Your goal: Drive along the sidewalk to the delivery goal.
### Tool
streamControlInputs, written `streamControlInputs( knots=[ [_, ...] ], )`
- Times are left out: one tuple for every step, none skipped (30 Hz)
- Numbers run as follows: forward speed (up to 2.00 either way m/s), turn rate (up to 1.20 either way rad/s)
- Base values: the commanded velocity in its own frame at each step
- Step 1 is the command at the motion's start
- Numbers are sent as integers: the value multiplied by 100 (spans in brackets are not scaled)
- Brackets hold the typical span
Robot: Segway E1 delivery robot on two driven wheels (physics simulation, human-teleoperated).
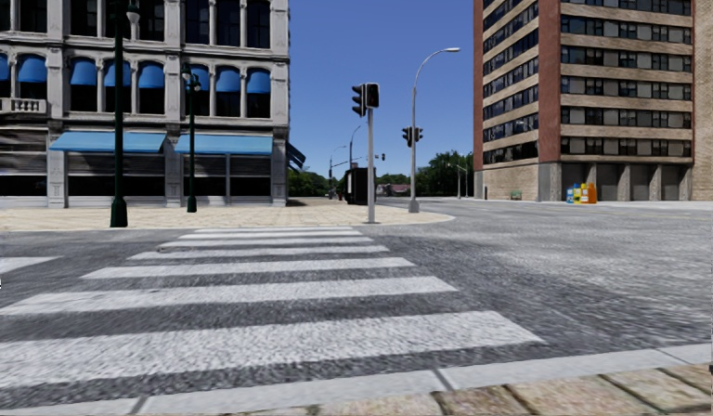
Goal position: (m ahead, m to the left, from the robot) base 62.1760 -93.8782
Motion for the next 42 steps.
streamControlInputs(
  knots=[
    [200,49],
    [200,49],
    [200,49],
    [200,49],
    [200,49],
    [200,49],
    [200,0],
    [200,0],
    [200,0],
    [200,0],
    [200,0],
    [200,0],
    [200,0],
    [200,0],
    [200,0],
    [200,0],
    [200,0],
    [200,0],
    [200,0],
    [200,0],
    [200,0],
    [200,22],
    [200,22],
    [200,42],
    [200,50],
    [200,52],
    [200,53],
    [200,51],
    [200,51],
    [200,3],
    [200,0],
    [200,0],
    [200,0],
    [200,0],
    [200,0],
    [200,0],
    [200,0],
    [200,0],
    [200,0],
    [200,0],
    [200,0],
    [200,0]
  ],
)
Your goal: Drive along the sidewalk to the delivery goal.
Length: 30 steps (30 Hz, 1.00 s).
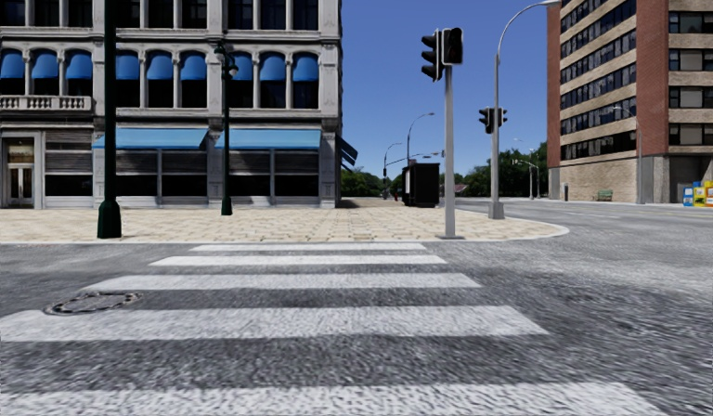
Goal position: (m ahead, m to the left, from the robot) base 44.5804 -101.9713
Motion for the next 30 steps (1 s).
streamControlInputs(
  knots=[
    [200,0],
    [200,0],
    [200,0],
    [200,0],
    [200,0],
    [200,0],
    [200,0],
    [200,0],
    [200,0],
    [200,0],
    [200,0],
    [200,0],
    [200,0],
    [200,0],
    [200,0],
    [200,0],
    [200,0],
    [200,0],
    [200,0],
    [200,0],
    [200,0],
    [200,0],
    [200,0],
    [200,0],
    [200,0],
    [200,0],
    [200,0],
    [200,0],
    [200,0],
    [200,0]
  ],
)
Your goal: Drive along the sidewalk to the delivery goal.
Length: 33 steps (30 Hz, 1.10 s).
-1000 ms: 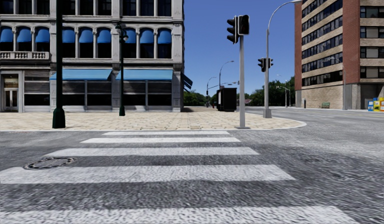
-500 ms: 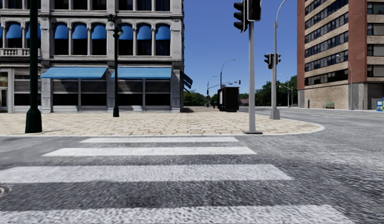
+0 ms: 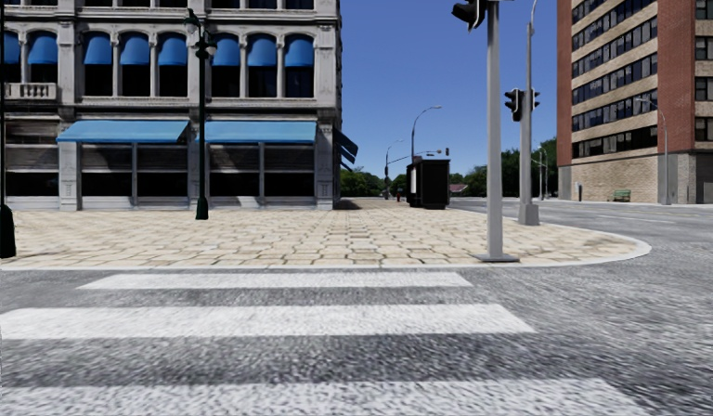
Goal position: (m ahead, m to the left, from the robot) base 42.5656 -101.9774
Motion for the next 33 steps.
streamControlInputs(
  knots=[
    [200,0],
    [200,0],
    [200,0],
    [200,0],
    [200,0],
    [200,0],
    [200,0],
    [200,0],
    [200,0],
    [200,0],
    [200,0],
    [200,0],
    [200,0],
    [200,0],
    [200,0],
    [200,0],
    [200,0],
    [200,0],
    [200,0],
    [200,0],
    [200,0],
    [200,0],
    [200,0],
    [200,0],
    [200,0],
    [200,0],
    [200,0],
    [200,0],
    [200,0],
    [200,0],
    [200,0],
    [200,0],
    [200,0]
  ],
)
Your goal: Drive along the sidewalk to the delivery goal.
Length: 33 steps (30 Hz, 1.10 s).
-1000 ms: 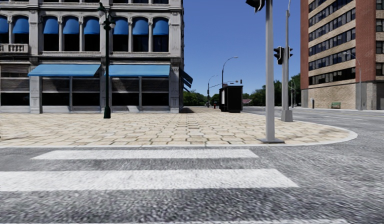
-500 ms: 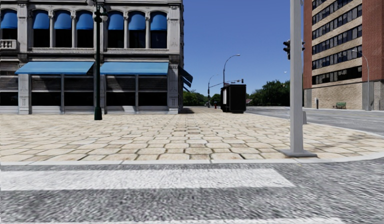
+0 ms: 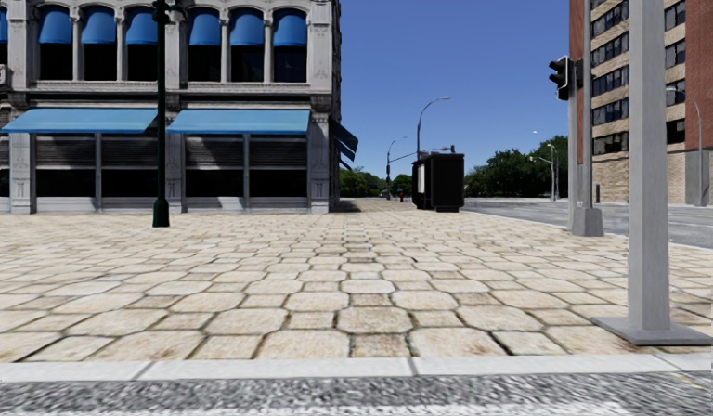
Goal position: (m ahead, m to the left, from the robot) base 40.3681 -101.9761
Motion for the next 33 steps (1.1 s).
streamControlInputs(
  knots=[
    [200,0],
    [200,0],
    [200,0],
    [200,0],
    [200,0],
    [200,0],
    [200,0],
    [200,0],
    [200,0],
    [200,0],
    [200,0],
    [200,0],
    [200,0],
    [200,0],
    [200,0],
    [200,0],
    [200,0],
    [200,0],
    [200,0],
    [200,0],
    [200,0],
    [200,0],
    [200,0],
    [200,0],
    [200,0],
    [200,0],
    [200,0],
    [200,0],
    [200,0],
    [200,0],
    [200,0],
    [200,0],
    [200,0]
  ],
)
